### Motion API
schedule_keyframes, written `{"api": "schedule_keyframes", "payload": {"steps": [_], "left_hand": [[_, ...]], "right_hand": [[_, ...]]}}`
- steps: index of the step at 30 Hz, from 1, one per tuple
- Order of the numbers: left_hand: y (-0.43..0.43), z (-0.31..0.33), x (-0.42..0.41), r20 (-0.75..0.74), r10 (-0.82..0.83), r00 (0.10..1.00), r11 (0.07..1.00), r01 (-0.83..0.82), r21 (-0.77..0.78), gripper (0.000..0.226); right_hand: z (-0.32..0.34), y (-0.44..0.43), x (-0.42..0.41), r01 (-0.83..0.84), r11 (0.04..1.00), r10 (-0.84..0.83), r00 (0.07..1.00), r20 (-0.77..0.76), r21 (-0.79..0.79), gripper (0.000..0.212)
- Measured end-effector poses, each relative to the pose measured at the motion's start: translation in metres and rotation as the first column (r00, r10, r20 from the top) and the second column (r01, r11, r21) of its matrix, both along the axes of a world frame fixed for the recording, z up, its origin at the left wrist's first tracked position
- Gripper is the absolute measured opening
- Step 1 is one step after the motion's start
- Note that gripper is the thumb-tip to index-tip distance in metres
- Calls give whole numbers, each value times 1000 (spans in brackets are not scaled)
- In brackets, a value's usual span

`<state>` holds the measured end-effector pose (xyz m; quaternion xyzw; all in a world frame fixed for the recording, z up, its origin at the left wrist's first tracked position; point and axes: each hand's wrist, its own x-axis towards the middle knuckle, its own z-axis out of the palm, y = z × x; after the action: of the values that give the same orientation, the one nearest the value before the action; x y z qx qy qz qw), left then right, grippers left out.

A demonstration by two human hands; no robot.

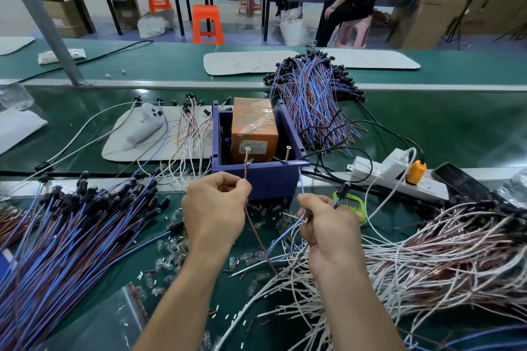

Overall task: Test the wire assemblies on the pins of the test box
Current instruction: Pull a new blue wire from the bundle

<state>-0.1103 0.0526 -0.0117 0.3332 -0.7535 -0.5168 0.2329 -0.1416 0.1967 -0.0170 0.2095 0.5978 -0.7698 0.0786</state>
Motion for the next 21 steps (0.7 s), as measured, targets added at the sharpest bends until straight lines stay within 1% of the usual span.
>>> {"api": "schedule_keyframes", "payload": {"steps": [5,9,12,17,21], "left_hand": [[1,2,0,-12,-13,1000,999,12,-41,23],[0,-1,0,-15,-7,1000,999,6,-43,19],[0,-3,0,-12,-10,1000,999,9,-47,20],[0,-3,-1,-13,-16,1000,998,15,-56,21],[1,-3,-1,-12,-20,1000,998,20,-62,21]], "right_hand": [[-3,2,-1,11,1000,-11,1000,5,5,29],[-3,1,-2,8,1000,-8,1000,3,9,27],[-2,0,-4,13,1000,-13,1000,15,7,27],[3,-4,-10,9,998,-8,1000,-6,64,24],[7,-10,-16,15,997,-13,999,-37,77,35]]}}
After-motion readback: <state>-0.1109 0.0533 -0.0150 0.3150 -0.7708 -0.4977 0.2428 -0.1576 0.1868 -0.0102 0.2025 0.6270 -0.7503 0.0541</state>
